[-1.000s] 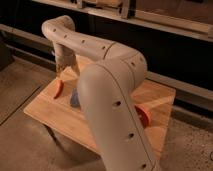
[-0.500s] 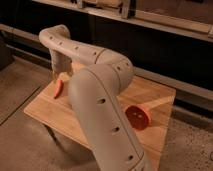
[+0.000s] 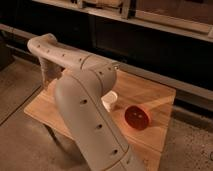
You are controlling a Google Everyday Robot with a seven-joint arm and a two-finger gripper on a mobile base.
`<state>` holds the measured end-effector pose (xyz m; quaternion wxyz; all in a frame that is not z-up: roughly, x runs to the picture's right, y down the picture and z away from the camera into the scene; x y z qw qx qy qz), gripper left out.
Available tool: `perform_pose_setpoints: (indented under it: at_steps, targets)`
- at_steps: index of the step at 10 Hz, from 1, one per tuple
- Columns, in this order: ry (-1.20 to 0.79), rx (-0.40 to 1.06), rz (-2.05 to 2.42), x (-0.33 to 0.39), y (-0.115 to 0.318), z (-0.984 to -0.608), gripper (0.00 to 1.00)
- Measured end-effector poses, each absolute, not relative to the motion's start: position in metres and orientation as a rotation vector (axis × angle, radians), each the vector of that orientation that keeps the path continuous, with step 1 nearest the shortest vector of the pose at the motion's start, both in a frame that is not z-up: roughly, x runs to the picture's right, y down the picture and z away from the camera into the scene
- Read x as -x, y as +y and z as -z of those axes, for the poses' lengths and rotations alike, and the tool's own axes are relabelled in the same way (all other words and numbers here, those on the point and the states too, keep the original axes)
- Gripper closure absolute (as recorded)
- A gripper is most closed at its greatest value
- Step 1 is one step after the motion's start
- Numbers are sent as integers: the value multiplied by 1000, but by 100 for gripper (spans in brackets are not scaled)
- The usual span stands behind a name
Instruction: Place the pepper on the white sponge
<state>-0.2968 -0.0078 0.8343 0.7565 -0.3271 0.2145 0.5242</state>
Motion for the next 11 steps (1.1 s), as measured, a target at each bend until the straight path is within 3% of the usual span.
perform_pose_setpoints:
  at_steps: [5,11]
  targets:
    - [406,588,-1066,333,-25,-859,35]
    - [365,526,-1143,329,-54,-876,35]
